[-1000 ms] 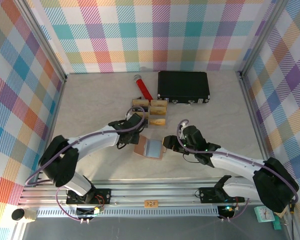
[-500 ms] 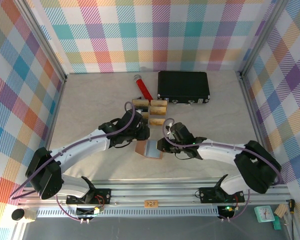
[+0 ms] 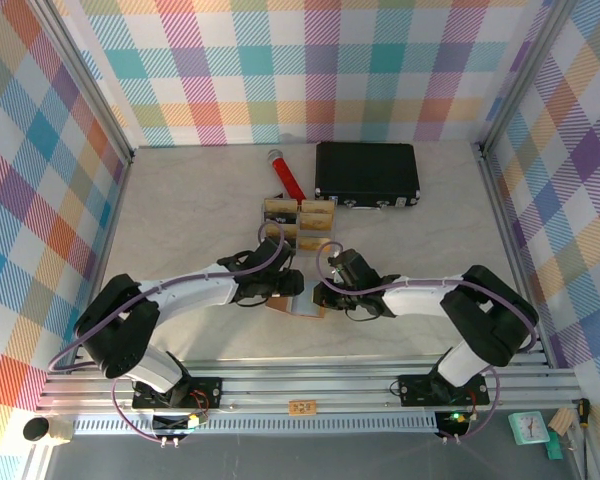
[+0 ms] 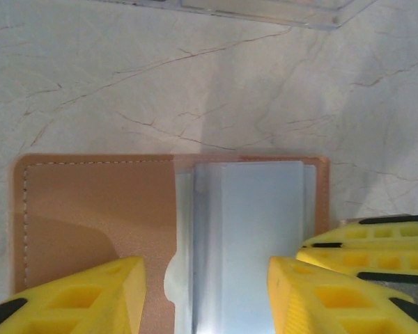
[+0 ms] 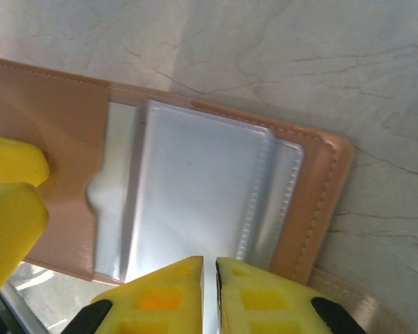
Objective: Put the credit cards into the card holder
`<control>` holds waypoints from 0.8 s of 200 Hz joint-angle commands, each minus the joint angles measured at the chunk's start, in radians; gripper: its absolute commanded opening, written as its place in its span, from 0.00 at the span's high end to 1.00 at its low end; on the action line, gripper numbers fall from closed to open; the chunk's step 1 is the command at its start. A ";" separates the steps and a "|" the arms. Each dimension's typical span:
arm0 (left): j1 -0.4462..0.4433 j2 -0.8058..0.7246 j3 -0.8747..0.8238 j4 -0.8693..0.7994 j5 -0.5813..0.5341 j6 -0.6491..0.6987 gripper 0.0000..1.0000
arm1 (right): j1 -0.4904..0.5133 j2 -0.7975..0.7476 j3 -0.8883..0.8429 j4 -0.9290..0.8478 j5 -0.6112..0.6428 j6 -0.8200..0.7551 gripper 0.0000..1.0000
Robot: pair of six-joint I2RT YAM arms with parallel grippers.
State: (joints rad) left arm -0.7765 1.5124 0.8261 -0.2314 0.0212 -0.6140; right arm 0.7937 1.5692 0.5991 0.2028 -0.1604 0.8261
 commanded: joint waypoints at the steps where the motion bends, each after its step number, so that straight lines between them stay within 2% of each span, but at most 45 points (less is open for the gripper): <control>1: -0.005 0.012 -0.032 0.027 -0.053 0.003 0.51 | 0.007 0.019 -0.024 0.036 0.023 0.002 0.85; 91: -0.005 0.048 -0.099 0.078 -0.114 0.002 0.52 | 0.006 0.031 -0.003 0.015 0.021 -0.013 0.85; 142: -0.006 -0.001 -0.097 0.070 -0.104 0.001 0.52 | 0.005 -0.030 0.051 -0.089 0.042 -0.073 0.84; 160: -0.006 -0.026 -0.097 0.060 -0.105 0.000 0.52 | 0.005 -0.050 0.080 -0.140 0.055 -0.101 0.80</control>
State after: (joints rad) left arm -0.7765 1.5349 0.7418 -0.1516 -0.0654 -0.6136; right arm 0.7933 1.5623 0.6281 0.1516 -0.1356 0.7868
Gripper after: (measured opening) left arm 0.485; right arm 0.178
